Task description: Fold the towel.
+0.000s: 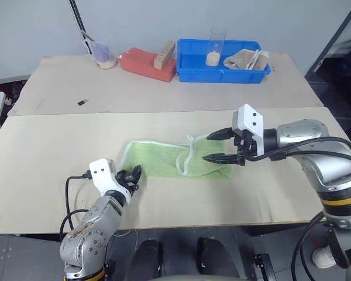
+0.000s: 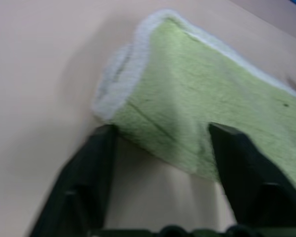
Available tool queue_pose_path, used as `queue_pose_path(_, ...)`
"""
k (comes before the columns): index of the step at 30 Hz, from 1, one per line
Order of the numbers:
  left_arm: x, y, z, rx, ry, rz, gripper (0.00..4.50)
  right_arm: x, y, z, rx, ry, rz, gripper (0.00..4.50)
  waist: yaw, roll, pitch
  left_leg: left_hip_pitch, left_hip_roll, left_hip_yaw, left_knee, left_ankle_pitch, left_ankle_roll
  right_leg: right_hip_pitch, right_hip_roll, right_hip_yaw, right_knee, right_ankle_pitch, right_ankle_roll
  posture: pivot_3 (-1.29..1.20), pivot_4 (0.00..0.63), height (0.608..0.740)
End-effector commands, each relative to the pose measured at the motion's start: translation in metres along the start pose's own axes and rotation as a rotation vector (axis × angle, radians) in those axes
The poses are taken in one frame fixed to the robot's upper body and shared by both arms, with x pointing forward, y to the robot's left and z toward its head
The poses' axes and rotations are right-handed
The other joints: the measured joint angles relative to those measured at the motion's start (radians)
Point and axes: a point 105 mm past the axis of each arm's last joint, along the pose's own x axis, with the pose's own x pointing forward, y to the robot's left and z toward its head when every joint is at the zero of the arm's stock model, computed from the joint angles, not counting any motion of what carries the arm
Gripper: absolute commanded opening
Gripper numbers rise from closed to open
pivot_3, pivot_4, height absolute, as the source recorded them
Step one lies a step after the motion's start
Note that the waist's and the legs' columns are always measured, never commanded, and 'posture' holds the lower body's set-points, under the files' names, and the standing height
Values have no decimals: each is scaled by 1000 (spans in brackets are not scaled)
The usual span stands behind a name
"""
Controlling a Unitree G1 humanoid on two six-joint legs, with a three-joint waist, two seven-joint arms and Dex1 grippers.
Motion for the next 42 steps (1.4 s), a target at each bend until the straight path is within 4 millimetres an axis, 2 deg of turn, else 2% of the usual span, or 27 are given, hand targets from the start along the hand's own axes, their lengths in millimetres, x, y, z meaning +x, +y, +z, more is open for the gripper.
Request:
queue_pose_path(1,4,4,9,-15,-43,40,1357,-9,-3,17,-78,-48,-7,3295,0,0,0,0,0,0,0,0,0,0,0,0,0,0,0,0,150,740)
queue_pose_path(3,6,6,15,-37,-70,50,283,-9,-3,19,-88,-50,-4,3295,-1,0,0,-1,0,0,0,0,0,0,0,0,-1,0,0,0,150,740)
queue_pose_path(4,7,7,17,-38,-82,54,81,-9,-4,19,-91,-50,-4,3295,-1,0,0,-1,0,0,0,0,0,0,0,0,0,0,0,0,150,740)
queue_pose_path(9,8,8,37,29,-177,50,81,-12,-4,17,-93,-43,-9,3295,-1,0,0,-1,0,0,0,0,0,-1,0,0,0,0,0,0,150,740)
queue_pose_path(12,3,-19,53,247,-256,-132,81,-17,-5,13,-86,-27,-29,3295,-1,0,0,-1,0,0,0,0,0,-1,0,0,0,0,0,0,150,740)
queue_pose_path(13,-1,-35,53,304,-260,-236,81,-21,-6,11,-81,-17,-43,3295,0,0,0,-1,0,0,0,0,0,-1,0,0,0,0,-1,0,150,740)
queue_pose_path(16,-9,-63,49,428,-253,-456,81,-29,-8,7,-71,3,-74,3295,1,0,0,-1,0,0,0,0,0,-1,-1,0,-2,0,-1,0,150,740)
queue_pose_path(20,-16,-105,46,583,-248,-762,81,-51,-5,-3,-23,57,-123,3295,6,0,0,-3,0,1,0,0,0,-1,-2,0,-3,0,-1,0,150,740)
queue_pose_path(23,-18,-134,41,658,-251,-944,81,-66,2,-12,16,108,-142,3295,6,0,0,-2,0,1,0,0,0,-1,-1,0,-3,0,0,0,150,740)
queue_pose_path(26,-17,-152,36,669,-243,-1056,81,-78,8,-18,46,152,-156,3295,-1,0,0,-2,0,2,0,0,0,-1,0,0,-3,0,0,0,150,740)
queue_pose_path(29,-16,-170,18,689,-165,-1184,81,-89,13,-23,71,183,-189,3295,-2,0,0,-2,0,2,0,0,0,-1,1,0,-2,0,0,0,150,740)
queue_pose_path(36,-2,-175,-27,788,-4,-1332,81,-89,23,-23,97,182,-215,3295,-1,0,0,-1,0,2,0,0,1,-1,2,0,-2,0,0,0,150,740)
queue_pose_path(38,2,-174,-34,810,8,-1337,81,-89,24,-22,99,181,-220,3295,-1,0,0,-2,0,2,0,0,1,-1,2,0,-2,0,0,0,150,740)
queue_pose_path(41,1,-176,-33,805,0,-1363,922,-89,24,-21,104,178,-223,3295,-1,0,0,-2,-1,1,1,0,1,0,1,0,-2,0,0,0,150,740)
queue_pose_path(42,0,-177,-32,794,2,-1372,1386,-89,24,-21,106,175,-224,3295,-1,0,0,-2,0,1,1,0,1,0,1,0,-2,0,0,0,150,740)
